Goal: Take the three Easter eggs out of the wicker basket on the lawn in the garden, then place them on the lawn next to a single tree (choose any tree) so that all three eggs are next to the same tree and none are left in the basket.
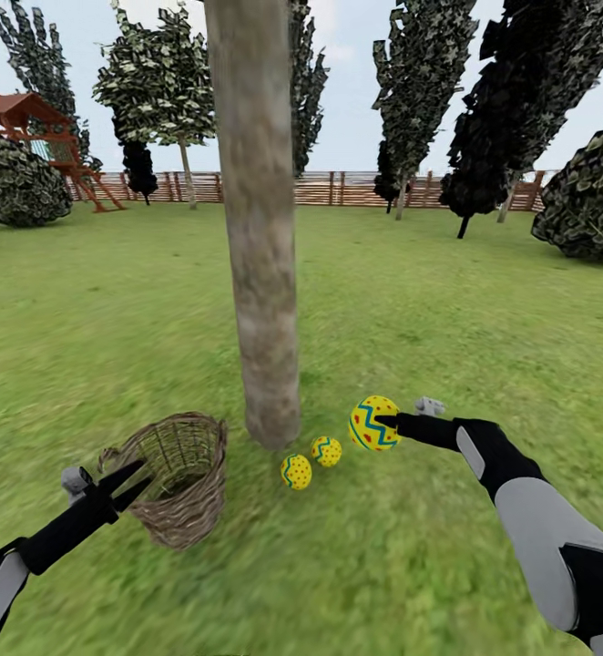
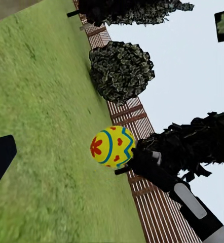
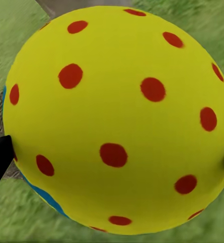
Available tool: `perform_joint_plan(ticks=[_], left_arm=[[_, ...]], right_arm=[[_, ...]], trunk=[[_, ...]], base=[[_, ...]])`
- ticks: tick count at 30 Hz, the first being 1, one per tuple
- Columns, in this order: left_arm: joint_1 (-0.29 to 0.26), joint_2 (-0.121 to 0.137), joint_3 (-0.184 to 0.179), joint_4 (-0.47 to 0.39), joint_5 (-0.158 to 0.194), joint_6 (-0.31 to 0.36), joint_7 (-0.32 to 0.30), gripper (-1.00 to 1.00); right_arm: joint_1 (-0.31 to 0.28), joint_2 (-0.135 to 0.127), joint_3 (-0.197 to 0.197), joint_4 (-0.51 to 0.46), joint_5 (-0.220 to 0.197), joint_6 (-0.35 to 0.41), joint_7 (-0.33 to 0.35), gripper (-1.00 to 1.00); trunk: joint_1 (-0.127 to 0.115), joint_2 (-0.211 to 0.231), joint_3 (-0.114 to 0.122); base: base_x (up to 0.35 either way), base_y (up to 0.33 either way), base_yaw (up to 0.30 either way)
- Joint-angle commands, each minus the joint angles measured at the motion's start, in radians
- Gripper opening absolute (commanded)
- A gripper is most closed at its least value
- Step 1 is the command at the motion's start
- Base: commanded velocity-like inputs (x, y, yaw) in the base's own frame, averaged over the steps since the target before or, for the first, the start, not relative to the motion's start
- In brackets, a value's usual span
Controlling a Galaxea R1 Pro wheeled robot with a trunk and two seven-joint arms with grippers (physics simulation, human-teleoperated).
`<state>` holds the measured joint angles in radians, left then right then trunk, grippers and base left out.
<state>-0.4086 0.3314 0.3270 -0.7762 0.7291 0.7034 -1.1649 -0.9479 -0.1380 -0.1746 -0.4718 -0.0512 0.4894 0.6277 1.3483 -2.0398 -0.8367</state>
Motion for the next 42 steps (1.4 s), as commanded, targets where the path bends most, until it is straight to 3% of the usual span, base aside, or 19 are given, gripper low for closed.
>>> perform_joint_plan(ticks=[1, 5, 9, 12, 14, 21, 24, 26, 29, 31, 32, 34, 36, 38, 42], left_arm=[[-0.001, 0.0, 0.001, 0.0, 0.003, 0.008, -0.001, 1.0], [-0.001, 0.0, 0.001, 0.0, 0.005, 0.008, -0.002, 1.0], [-0.001, 0.0, 0.001, 0.0, 0.007, 0.008, -0.002, 1.0], [-0.001, 0.0, 0.001, 0.0, 0.007, 0.007, -0.002, 1.0], [-0.001, -0.001, 0.0, 0.0, 0.006, 0.007, -0.001, 1.0], [-0.001, -0.002, 0.0, 0.0, 0.006, 0.007, -0.001, 1.0], [-0.001, -0.005, 0.0, 0.0, 0.003, 0.007, 0.0, 1.0], [-0.001, -0.034, 0.0, 0.0, -0.001, 0.004, 0.008, 1.0], [-0.001, -0.048, -0.007, 0.0, -0.005, -0.009, 0.064, 1.0], [0.0, -0.043, -0.037, 0.001, -0.039, -0.009, 0.093, 1.0], [0.0, -0.038, -0.045, 0.002, -0.083, -0.009, 0.098, 1.0], [0.001, -0.029, -0.049, 0.016, -0.218, -0.008, 0.101, 1.0], [0.001, -0.03, -0.049, 0.029, -0.335, -0.009, 0.1, 1.0], [0.001, -0.034, -0.05, 0.015, -0.372, -0.01, 0.096, 1.0], [0.001, -0.055, -0.052, -0.042, -0.38, -0.009, 0.095, 1.0]], right_arm=[[0.001, 0.001, -0.003, -0.001, -0.004, 0.008, -0.003, -1.0], [0.009, 0.001, -0.003, -0.002, -0.002, -0.001, -0.115, -1.0], [0.009, 0.003, -0.002, 0.0, -0.002, -0.017, -0.174, -1.0], [0.01, 0.003, -0.001, 0.002, 0.0, -0.12, -0.289, -1.0], [0.016, 0.007, 0.0, 0.002, 0.006, -0.146, -0.34, -1.0], [0.019, 0.011, 0.0, 0.003, 0.008, -0.155, -0.411, -1.0], [0.02, 0.012, 0.004, 0.026, 0.009, -0.156, -0.508, -1.0], [0.02, 0.027, 0.006, 0.04, 0.01, -0.156, -0.576, -1.0], [0.026, 0.087, 0.008, 0.074, 0.051, -0.156, -0.623, -1.0], [0.042, 0.104, 0.01, 0.123, 0.064, -0.156, -0.627, -1.0], [0.044, 0.119, 0.011, 0.132, 0.063, -0.157, -0.627, -1.0], [0.046, 0.157, 0.007, 0.139, 0.055, -0.18, -0.627, -1.0], [0.056, 0.167, 0.005, 0.148, 0.051, -0.231, -0.628, -1.0], [0.066, 0.171, 0.002, 0.158, 0.05, -0.251, -0.629, -1.0], [0.074, 0.17, -0.002, 0.172, 0.052, -0.257, -0.627, -1.0]], trunk=[[0.0, 0.0, 0.0], [0.0, 0.0, 0.001], [0.0, 0.0, 0.003], [0.0, 0.0, 0.005], [0.0, 0.0, 0.006], [0.0, 0.0, 0.007], [0.0, 0.0, 0.007], [0.0, 0.0, 0.007], [0.0, 0.0, 0.007], [0.0, 0.0, 0.007], [0.0, 0.0, 0.008], [0.0, 0.0, 0.011], [0.0, 0.0, 0.013], [0.0, 0.0, 0.015], [0.0, 0.0, 0.017]], base=[[0.0, -0.282, 0.273], [0.0, -0.093, 0.273], [0.0, -0.004, 0.273], [0.0, -0.002, 0.273], [0.0, -0.13, 0.273], [0.0, -0.281, 0.271], [0.025, -0.25, 0.228], [0.016, -0.058, 0.056], [0.002, -0.007, 0.007], [0.0, 0.0, -0.032], [0.0, 0.0, -0.145], [0.0, 0.0, -0.194], [0.0, 0.0, -0.213], [0.0, 0.0, -0.227], [0.0, 0.0, -0.093]])
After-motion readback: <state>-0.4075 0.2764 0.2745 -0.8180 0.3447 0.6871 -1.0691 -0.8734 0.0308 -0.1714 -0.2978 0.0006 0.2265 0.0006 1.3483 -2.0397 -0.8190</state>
